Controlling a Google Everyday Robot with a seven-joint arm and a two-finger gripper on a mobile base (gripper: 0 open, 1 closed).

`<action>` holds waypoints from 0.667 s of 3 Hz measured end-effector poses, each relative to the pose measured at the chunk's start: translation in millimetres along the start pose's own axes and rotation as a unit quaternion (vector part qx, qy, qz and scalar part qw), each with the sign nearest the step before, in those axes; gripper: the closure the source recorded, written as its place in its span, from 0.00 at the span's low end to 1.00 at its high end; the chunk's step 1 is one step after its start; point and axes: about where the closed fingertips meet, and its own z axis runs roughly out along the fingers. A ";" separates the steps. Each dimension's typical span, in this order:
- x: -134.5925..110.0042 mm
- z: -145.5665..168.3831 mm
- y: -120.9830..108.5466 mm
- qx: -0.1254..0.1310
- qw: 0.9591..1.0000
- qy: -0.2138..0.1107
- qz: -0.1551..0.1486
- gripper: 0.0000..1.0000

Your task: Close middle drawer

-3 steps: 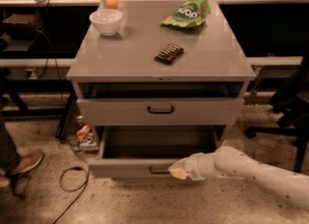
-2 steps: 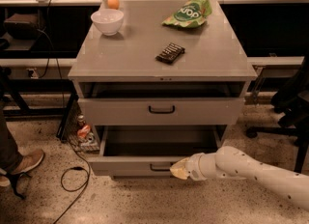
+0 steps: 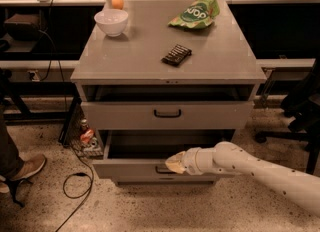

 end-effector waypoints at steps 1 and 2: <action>7.7 -15.3 -4.8 0.016 1.000 0.012 0.004 1.00; 28.5 -41.5 -18.1 0.057 0.998 0.028 0.029 1.00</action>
Offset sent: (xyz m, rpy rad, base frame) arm -0.0184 -0.0881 0.0065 -0.1158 0.0194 -0.2050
